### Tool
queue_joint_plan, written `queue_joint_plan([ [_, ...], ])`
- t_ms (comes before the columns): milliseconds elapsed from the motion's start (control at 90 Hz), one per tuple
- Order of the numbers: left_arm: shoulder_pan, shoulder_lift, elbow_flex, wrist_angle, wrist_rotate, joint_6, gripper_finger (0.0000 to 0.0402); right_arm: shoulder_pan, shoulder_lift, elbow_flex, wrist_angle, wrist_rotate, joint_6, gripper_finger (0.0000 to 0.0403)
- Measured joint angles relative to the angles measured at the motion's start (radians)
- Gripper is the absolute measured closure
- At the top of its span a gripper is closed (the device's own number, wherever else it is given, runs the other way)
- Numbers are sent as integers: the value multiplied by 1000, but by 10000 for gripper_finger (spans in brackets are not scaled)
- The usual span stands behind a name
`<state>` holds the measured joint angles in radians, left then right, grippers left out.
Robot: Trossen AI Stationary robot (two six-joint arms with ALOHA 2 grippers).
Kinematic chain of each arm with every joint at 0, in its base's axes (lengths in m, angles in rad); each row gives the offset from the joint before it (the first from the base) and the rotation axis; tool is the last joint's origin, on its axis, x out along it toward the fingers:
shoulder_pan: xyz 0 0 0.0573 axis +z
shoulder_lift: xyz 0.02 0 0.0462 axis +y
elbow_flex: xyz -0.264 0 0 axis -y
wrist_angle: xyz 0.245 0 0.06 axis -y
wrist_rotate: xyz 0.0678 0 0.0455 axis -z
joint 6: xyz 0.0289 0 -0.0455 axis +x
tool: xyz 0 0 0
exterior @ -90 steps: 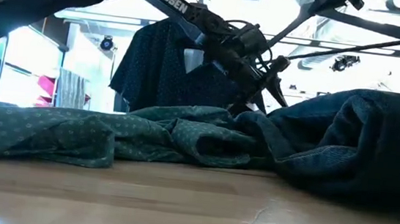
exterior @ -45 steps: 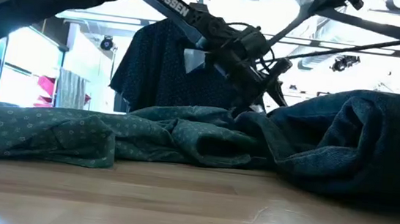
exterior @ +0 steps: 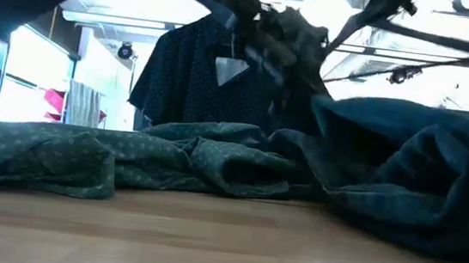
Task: Hang clothes
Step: Insert the hanger into the blue pants
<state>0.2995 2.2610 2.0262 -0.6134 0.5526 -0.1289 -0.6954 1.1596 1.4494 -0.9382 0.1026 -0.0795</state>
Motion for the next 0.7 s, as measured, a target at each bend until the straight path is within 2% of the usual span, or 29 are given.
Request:
queue_joint_plan([
  [156, -21, -35, 0, -15, 12, 157, 400, -51, 38, -183, 220, -32, -155, 378],
  [233, -31, -50, 0, -6, 43, 209, 401, -85, 57, -265, 344, -87, -228, 378],
  [478, -64, -67, 0, 15, 66, 326, 401, -181, 185, -382, 480, -487, -244, 378],
  [700, -64, -67, 0, 58, 68, 402, 401, -168, 309, -394, 514, -793, -212, 378],
])
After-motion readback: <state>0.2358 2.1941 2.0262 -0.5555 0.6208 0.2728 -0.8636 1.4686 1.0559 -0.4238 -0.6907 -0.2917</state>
